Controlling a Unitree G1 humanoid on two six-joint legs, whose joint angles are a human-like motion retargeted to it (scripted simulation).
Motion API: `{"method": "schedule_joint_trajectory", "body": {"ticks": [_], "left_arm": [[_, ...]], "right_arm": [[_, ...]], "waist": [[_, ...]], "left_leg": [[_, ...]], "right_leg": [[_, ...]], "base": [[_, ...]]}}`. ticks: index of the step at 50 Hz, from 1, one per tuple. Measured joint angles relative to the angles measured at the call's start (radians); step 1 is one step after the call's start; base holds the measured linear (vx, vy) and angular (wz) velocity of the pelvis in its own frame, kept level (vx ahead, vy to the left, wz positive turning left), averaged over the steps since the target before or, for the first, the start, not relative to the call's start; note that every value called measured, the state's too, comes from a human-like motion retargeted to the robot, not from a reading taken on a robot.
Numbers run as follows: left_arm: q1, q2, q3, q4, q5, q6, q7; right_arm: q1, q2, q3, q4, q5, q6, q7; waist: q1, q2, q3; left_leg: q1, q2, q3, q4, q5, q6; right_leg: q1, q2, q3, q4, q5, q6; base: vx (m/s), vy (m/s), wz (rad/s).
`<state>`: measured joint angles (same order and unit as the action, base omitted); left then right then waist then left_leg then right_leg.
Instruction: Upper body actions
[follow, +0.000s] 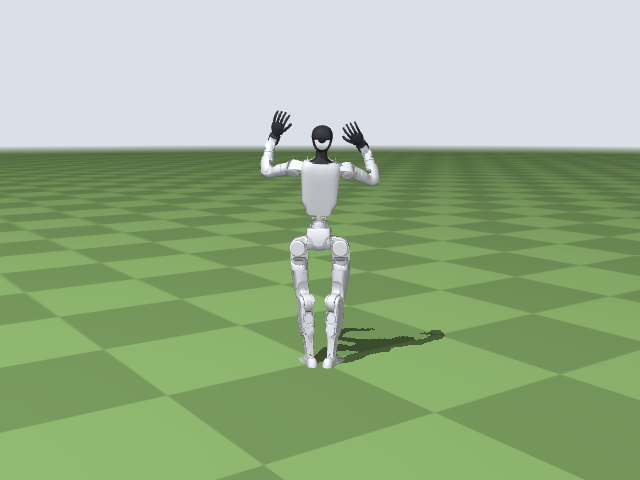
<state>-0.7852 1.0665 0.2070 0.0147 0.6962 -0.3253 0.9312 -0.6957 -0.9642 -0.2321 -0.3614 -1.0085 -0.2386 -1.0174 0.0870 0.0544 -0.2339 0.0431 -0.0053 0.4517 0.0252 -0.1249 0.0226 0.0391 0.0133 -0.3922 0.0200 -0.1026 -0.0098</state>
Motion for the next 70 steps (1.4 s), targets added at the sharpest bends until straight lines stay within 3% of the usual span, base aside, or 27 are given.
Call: {"method": "schedule_joint_trajectory", "body": {"ticks": [9, 13, 18, 20, 23, 25, 28, 30, 32, 35, 37, 39, 40, 43, 44, 47, 50, 53, 55, 60, 65, 70], "left_arm": [[0.080, -0.079, 0.153, 0.111, -0.438, 0.054, -0.121], [0.158, -0.077, 0.249, 0.130, -0.538, 0.055, -0.167], [0.391, -0.097, 0.432, 0.055, -0.573, 0.013, -0.150], [0.557, -0.180, 0.516, -0.080, -0.643, 0.006, -0.149], [0.818, -0.373, 0.564, -0.278, -0.692, -0.064, -0.127], [0.948, -0.523, 0.521, -0.330, -0.637, -0.112, -0.059], [1.061, -0.739, 0.352, -0.239, -0.516, -0.151, 0.090], [1.100, -0.833, 0.240, -0.091, -0.499, -0.162, 0.123], [1.110, -0.860, 0.172, 0.122, -0.514, -0.154, 0.069], [1.079, -0.838, 0.101, 0.492, -0.588, -0.094, -0.134], [1.035, -0.844, 0.048, 0.724, -0.644, -0.023, -0.331], [0.992, -0.853, 0.006, 0.943, -0.672, 0.044, -0.555], [0.973, -0.856, -0.005, 1.047, -0.671, 0.082, -0.659], [0.924, -0.873, -0.016, 1.317, -0.529, 0.229, -0.810], [0.904, -0.878, -0.034, 1.404, -0.478, 0.265, -0.855], [0.850, -0.891, -0.117, 1.624, -0.369, 0.339, -1.004], [0.860, -0.936, -0.172, 1.685, -0.372, 0.408, -1.146], [0.905, -1.012, -0.148, 1.685, -0.467, 0.385, -1.125], [0.927, -1.051, -0.091, 1.685, -0.544, 0.388, -1.033], [0.910, -1.022, -0.011, 1.684, -0.718, 0.304, -1.002], [0.881, -0.952, -0.063, 1.649, -0.588, 0.374, -1.099], [0.861, -0.925, -0.088, 1.568, -0.505, 0.363, -1.043]], "right_arm": [[0.095, 0.123, -0.147, 0.268, 0.234, 0.027, 0.019], [0.146, 0.182, -0.213, 0.365, 0.339, 0.019, 0.053], [0.371, 0.248, -0.316, 0.224, 0.492, -0.095, 0.205], [0.522, 0.284, -0.359, 0.126, 0.499, -0.190, 0.195], [0.742, 0.364, -0.376, 0.043, 0.342, -0.274, 0.042], [0.859, 0.430, -0.333, 0.057, 0.198, -0.282, -0.049], [0.948, 0.519, -0.178, 0.243, 0.112, -0.263, -0.034], [0.961, 0.573, -0.067, 0.442, 0.144, -0.264, 0.072], [0.947, 0.612, 0.023, 0.665, 0.216, -0.263, 0.275], [0.905, 0.640, 0.125, 0.986, 0.265, -0.218, 0.833], [0.869, 0.660, 0.172, 1.200, 0.226, -0.024, 1.181], [0.828, 0.696, 0.200, 1.410, 0.093, 0.180, 1.323], [0.806, 0.722, 0.217, 1.526, 0.045, 0.237, 1.331], [0.742, 0.804, 0.243, 1.937, 0.117, 0.254, 1.121], [0.742, 0.820, 0.254, 2.011, 0.184, 0.274, 1.128], [0.788, 0.861, 0.288, 2.061, 0.427, 0.350, 1.292], [0.829, 0.894, 0.220, 2.034, 0.625, 0.354, 1.267], [0.846, 0.892, 0.170, 1.983, 0.677, 0.276, 1.167], [0.840, 0.867, 0.179, 1.977, 0.642, 0.247, 1.161], [0.788, 0.808, 0.214, 1.966, 0.555, 0.296, 1.238], [0.787, 0.792, 0.124, 1.864, 0.545, 0.268, 1.212], [0.802, 0.815, -0.057, 1.634, 0.696, 0.284, 1.088]], "waist": [[-0.008, 0.001, -0.006], [-0.010, 0.001, 0.007], [-0.010, 0.003, 0.043], [-0.009, 0.002, 0.057], [-0.010, 0.005, 0.081], [-0.017, 0.007, 0.094], [-0.026, 0.005, 0.110], [-0.023, 0.004, 0.123], [-0.021, 0.001, 0.137], [-0.022, -0.005, 0.150], [-0.016, -0.009, 0.146], [-0.012, -0.010, 0.135], [-0.012, -0.012, 0.127], [-0.017, -0.011, 0.100], [-0.010, -0.010, 0.097], [0.113, -0.023, 0.099], [0.144, -0.040, 0.117], [0.031, -0.049, 0.115], [-0.038, -0.052, 0.105], [0.009, -0.032, 0.123], [0.019, -0.048, 0.127], [0.001, -0.052, 0.129]], "left_leg": [[-0.005, -0.002, 0.000, 0.001, -0.002, 0.000], [-0.003, -0.001, 0.004, 0.001, -0.003, 0.001], [-0.005, -0.001, 0.007, 0.001, -0.001, 0.001], [-0.010, -0.002, 0.005, 0.002, 0.000, 0.001], [-0.013, -0.001, 0.002, 0.002, 0.001, 0.001], [-0.013, 0.000, 0.002, 0.002, 0.001, 0.001], [-0.007, 0.000, 0.005, 0.003, 0.002, 0.000], [0.000, 0.000, 0.008, 0.004, 0.002, 0.000], [0.010, -0.001, 0.008, 0.007, 0.004, 0.001], [0.015, -0.003, 0.002, 0.010, 0.007, 0.002], [0.011, -0.003, -0.004, 0.011, 0.010, 0.003], [0.003, -0.002, -0.009, 0.012, 0.011, 0.003], [-0.002, -0.001, -0.012, 0.013, 0.012, 0.003], [-0.015, -0.001, -0.017, 0.016, 0.013, 0.003], [-0.017, -0.001, -0.017, 0.016, 0.013, 0.003], [-0.009, 0.004, 0.075, 0.016, 0.002, -0.002], [-0.001, 0.001, 0.086, 0.019, -0.002, -0.003], [-0.036, 0.015, -0.025, 0.061, -0.001, -0.021], [-0.055, 0.015, -0.077, 0.077, -0.003, -0.029], [-0.035, 0.003, 0.001, 0.031, 0.011, 0.005], [-0.034, 0.001, -0.014, 0.028, 0.013, 0.002], [-0.046, 0.003, -0.031, 0.030, 0.018, 0.003]], "right_leg": [[-0.006, -0.002, 0.002, 0.000, 0.000, 0.001], [-0.006, 0.000, 0.006, 0.001, 0.001, 0.000], [-0.008, 0.000, 0.009, 0.001, 0.004, -0.001], [-0.012, -0.001, 0.008, 0.000, 0.004, -0.001], [-0.015, -0.002, 0.007, 0.000, 0.006, 0.000], [-0.016, -0.002, 0.007, 0.000, 0.008, 0.001], [-0.013, -0.003, 0.010, 0.001, 0.010, 0.000], [-0.006, -0.004, 0.012, 0.002, 0.011, -0.001], [0.006, -0.005, 0.012, 0.002, 0.012, -0.003], [0.017, -0.008, 0.006, 0.002, 0.013, -0.005], [0.016, -0.008, 0.001, 0.001, 0.014, -0.005], [0.011, -0.008, -0.002, 0.001, 0.015, -0.004], [0.007, -0.008, -0.003, 0.000, 0.015, -0.004], [-0.003, -0.009, -0.006, 0.000, 0.015, -0.004], [-0.004, -0.008, -0.007, 0.000, 0.015, -0.003], [0.072, 0.056, 0.087, -0.068, -0.012, -0.037], [0.064, 0.052, 0.097, -0.057, -0.006, -0.044], [0.045, -0.013, -0.008, -0.027, -0.009, 0.000], [0.034, -0.031, -0.062, -0.024, -0.007, 0.008], [0.016, -0.002, 0.010, -0.019, 0.008, -0.001], [0.014, -0.005, -0.001, -0.020, 0.010, -0.001], [0.011, -0.006, -0.015, -0.021, 0.008, 0.003]], "base": [[0.00, 0.00, 0.00], [0.00, 0.00, 0.00], [-0.03, -0.04, -0.01], [-0.02, -0.09, 0.03], [-0.02, -0.06, 0.04], [0.00, 0.00, 0.00], [0.00, 0.00, 0.00], [-0.08, 0.01, -0.05], [-0.08, -0.01, 0.01], [-0.06, -0.02, 0.11], [0.00, 0.00, 0.00], [0.00, 0.00, 0.00], [0.06, -0.02, 0.11], [0.04, 0.00, 0.06], [0.00, 0.00, 0.00], [-0.02, 0.02, -1.39], [0.05, -0.07, -0.21], [0.06, -0.04, 1.61], [0.00, 0.02, 1.30], [-0.06, 0.00, -0.59], [0.00, -0.01, -0.02], [0.00, 0.00, 0.07]]}}
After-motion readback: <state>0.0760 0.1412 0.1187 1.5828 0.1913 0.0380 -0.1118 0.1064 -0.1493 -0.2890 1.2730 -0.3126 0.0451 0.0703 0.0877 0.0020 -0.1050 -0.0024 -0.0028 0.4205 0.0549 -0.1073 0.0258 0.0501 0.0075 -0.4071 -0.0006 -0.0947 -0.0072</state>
